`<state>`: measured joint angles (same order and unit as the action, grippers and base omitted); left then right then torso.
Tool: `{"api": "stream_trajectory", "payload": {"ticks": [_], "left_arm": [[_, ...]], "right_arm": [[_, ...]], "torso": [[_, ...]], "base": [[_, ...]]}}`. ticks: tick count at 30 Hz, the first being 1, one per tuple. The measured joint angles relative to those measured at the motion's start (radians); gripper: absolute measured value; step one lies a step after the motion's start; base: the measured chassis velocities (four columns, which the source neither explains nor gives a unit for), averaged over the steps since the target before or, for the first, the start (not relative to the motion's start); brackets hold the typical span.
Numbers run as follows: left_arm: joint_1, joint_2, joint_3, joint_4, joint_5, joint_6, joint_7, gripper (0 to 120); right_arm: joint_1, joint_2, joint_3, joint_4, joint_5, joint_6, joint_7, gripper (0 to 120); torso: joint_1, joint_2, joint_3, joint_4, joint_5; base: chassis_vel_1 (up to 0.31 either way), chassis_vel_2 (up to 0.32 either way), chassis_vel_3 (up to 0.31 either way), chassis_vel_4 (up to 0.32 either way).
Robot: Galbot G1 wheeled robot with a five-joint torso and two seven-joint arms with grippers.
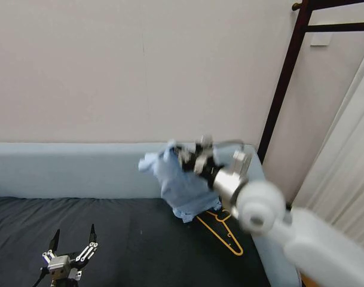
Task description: Pick up the clothes from the sofa and hang them on the clothes hanger.
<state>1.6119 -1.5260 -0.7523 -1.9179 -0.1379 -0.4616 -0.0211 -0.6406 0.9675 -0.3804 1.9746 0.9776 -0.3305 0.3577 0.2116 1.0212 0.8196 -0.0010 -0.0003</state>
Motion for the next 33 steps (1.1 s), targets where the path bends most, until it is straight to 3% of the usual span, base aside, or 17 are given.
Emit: {"api": "stream_trajectory", "payload": {"ticks": [2, 5, 6, 9, 14, 18, 21, 22, 27, 28, 30, 33], "left_arm": [[-0.004, 0.001, 0.002, 0.007, 0.001, 0.001, 0.000, 100], [-0.013, 0.008, 0.003, 0.019, 0.000, 0.004, 0.000, 100], [-0.013, 0.008, 0.003, 0.019, 0.000, 0.004, 0.000, 100], [-0.019, 0.025, -0.003, 0.027, -0.007, 0.011, -0.001, 100], [-0.034, 0.041, -0.015, 0.045, -0.018, 0.017, -0.002, 100], [-0.039, 0.041, -0.017, 0.054, -0.018, 0.017, -0.003, 100], [-0.045, 0.047, -0.033, 0.072, -0.018, 0.017, -0.002, 100], [-0.045, 0.047, -0.033, 0.072, -0.018, 0.017, -0.002, 100], [-0.060, 0.124, -0.100, 0.182, -0.040, 0.010, 0.002, 100], [-0.060, 0.124, -0.100, 0.182, -0.040, 0.010, 0.002, 100], [-0.048, 0.137, -0.121, 0.205, -0.044, -0.003, 0.008, 100], [-0.032, 0.131, -0.132, 0.200, -0.045, -0.010, 0.010, 100]], "right_arm": [[-0.046, 0.022, -0.007, -0.038, -0.032, -0.023, 0.000, 0], [-0.144, 0.076, -0.012, -0.119, -0.065, -0.179, 0.045, 0], [-0.144, 0.076, -0.012, -0.119, -0.065, -0.179, 0.045, 0], [-0.196, 0.110, -0.002, -0.138, -0.009, -0.365, 0.092, 14], [-0.207, 0.122, -0.011, -0.134, 0.020, -0.413, 0.099, 32], [-0.189, 0.123, -0.013, -0.134, 0.016, -0.412, 0.064, 43], [-0.170, 0.127, -0.014, -0.122, -0.013, -0.348, -0.002, 58], [-0.170, 0.127, -0.014, -0.122, -0.013, -0.348, -0.002, 58], [-0.140, 0.124, -0.008, -0.125, -0.216, -0.161, -0.224, 79], [-0.140, 0.124, -0.008, -0.125, -0.216, -0.161, -0.224, 79], [-0.102, 0.151, 0.000, -0.211, -0.291, -0.091, -0.249, 90], [-0.067, 0.195, 0.006, -0.332, -0.390, -0.058, -0.215, 97]], "torso": [[0.000, 0.000, 0.000, 0.0000, 0.0001], [0.000, 0.000, 0.000, -0.0002, 0.0001], [0.000, 0.000, 0.000, -0.0002, 0.0001], [0.000, 0.000, 0.000, -0.0001, -0.0001], [0.000, 0.000, 0.000, -0.0001, 0.0000], [0.000, 0.000, 0.000, -0.0001, 0.0000], [0.000, 0.000, 0.000, 0.0000, -0.0001], [0.000, 0.000, 0.000, 0.0000, -0.0001], [0.000, 0.000, 0.000, -0.0002, -0.0001], [0.000, 0.000, 0.000, -0.0002, -0.0001], [0.000, 0.000, 0.000, -0.0001, -0.0002], [0.000, 0.000, 0.000, 0.0001, 0.0001]], "base": [[0.000, 0.000, 0.000, 0.000], [0.000, 0.000, 0.000, 0.000], [0.000, 0.000, 0.000, 0.000], [0.000, 0.000, 0.000, 0.000], [0.000, 0.000, 0.000, 0.000], [0.000, 0.000, 0.000, 0.000], [0.000, 0.000, 0.000, 0.000], [0.000, 0.000, 0.000, 0.000], [0.000, 0.000, 0.000, 0.000], [0.000, 0.000, 0.000, 0.000], [0.000, 0.000, 0.000, 0.000], [0.000, 0.000, 0.000, 0.000]]}}
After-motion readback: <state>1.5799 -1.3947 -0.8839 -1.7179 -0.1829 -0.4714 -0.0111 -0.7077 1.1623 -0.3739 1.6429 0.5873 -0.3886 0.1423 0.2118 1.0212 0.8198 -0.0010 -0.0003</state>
